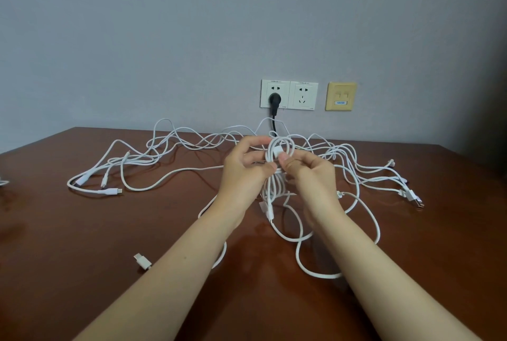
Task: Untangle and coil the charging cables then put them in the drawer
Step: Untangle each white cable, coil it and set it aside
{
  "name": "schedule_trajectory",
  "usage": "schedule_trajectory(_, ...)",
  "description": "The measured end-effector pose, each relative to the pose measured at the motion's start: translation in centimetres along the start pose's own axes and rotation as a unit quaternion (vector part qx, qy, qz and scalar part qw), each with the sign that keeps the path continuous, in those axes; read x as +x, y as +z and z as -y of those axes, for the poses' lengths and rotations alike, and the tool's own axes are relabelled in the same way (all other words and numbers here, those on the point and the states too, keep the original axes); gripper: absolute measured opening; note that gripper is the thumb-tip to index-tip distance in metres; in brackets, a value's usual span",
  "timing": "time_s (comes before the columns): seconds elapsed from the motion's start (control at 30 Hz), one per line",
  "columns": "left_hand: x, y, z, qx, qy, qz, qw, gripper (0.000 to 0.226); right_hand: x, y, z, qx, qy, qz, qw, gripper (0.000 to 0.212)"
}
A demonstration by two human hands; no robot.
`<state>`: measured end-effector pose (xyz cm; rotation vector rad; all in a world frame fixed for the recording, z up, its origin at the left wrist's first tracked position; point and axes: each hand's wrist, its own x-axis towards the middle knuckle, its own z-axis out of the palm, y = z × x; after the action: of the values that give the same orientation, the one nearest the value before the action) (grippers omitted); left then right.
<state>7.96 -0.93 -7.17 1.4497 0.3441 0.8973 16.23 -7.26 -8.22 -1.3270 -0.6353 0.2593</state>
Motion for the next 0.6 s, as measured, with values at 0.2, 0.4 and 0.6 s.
schedule_trajectory(0.2,0.03,0.15,-0.28,-0.093,-0.078,0.027,0.992,0.037,-0.29,0.12,0.11,-0.047,-0.064,-0.027,0.996,0.006)
schedule_trajectory(0.4,0.29,0.07,-0.27,-0.128,-0.103,0.019,0.986,0.040,-0.43,0.53,0.01,-0.075,-0.117,-0.027,0.990,0.007)
schedule_trajectory(0.6,0.19,0.11,-0.28,-0.114,-0.103,0.013,0.988,0.042,-0.34,0.59,-0.10,-0.088,-0.147,-0.026,0.985,0.006)
